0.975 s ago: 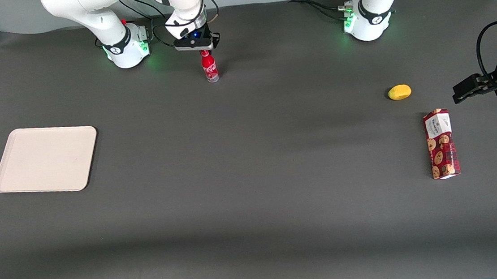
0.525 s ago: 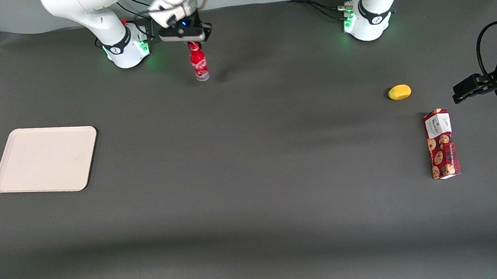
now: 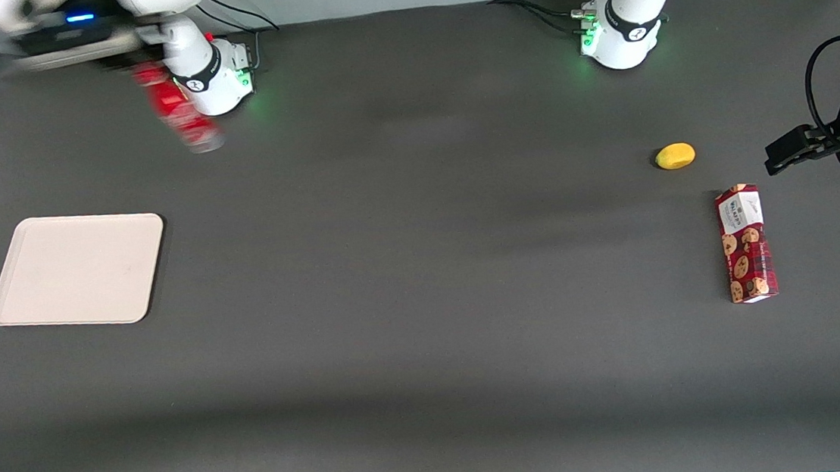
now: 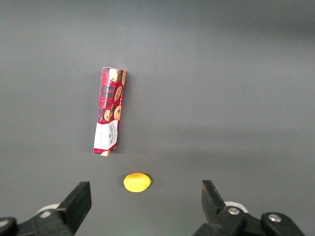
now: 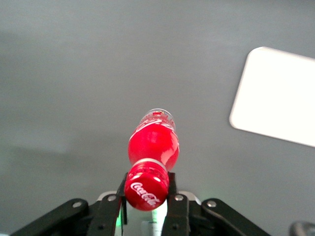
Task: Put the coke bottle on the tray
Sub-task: 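Lift the bottle and carry it toward the white tray, then lower the bottle onto the tray and open the right gripper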
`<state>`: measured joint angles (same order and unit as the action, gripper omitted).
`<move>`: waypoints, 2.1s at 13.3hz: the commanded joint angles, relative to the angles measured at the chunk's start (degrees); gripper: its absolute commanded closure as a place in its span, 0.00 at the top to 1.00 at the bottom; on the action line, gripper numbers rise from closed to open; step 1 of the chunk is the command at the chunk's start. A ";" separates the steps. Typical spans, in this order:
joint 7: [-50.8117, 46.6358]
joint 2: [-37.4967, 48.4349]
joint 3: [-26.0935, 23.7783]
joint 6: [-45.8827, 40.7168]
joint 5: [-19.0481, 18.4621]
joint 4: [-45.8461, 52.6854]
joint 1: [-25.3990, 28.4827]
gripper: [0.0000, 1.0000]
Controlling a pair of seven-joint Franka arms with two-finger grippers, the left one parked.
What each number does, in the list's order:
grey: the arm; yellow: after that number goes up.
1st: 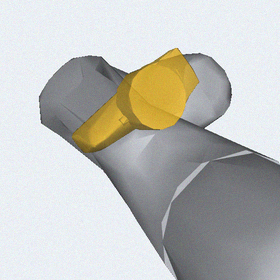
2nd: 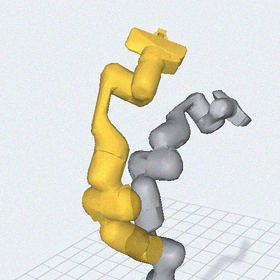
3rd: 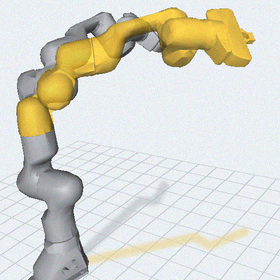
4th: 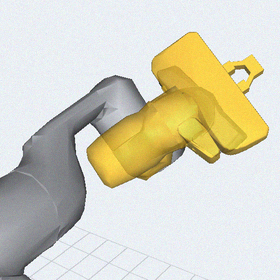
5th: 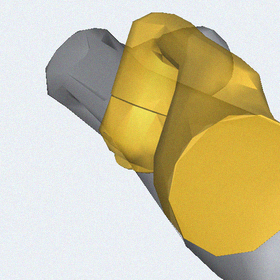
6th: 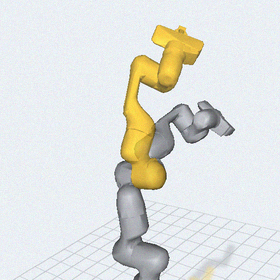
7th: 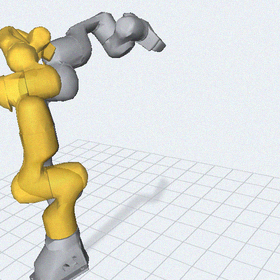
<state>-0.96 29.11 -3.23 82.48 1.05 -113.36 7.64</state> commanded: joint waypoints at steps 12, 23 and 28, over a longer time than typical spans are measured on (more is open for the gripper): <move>60.96 -38.75 40.41 46.33 -7.94 -3.71 -8.16 0.00; 69.70 -45.55 40.24 52.43 -0.96 -4.69 -12.92 1.00; 68.73 -40.73 39.62 29.34 -1.14 6.73 -10.02 1.00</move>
<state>66.44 -15.03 36.64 118.15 -1.51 -110.14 -3.10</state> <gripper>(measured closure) 0.000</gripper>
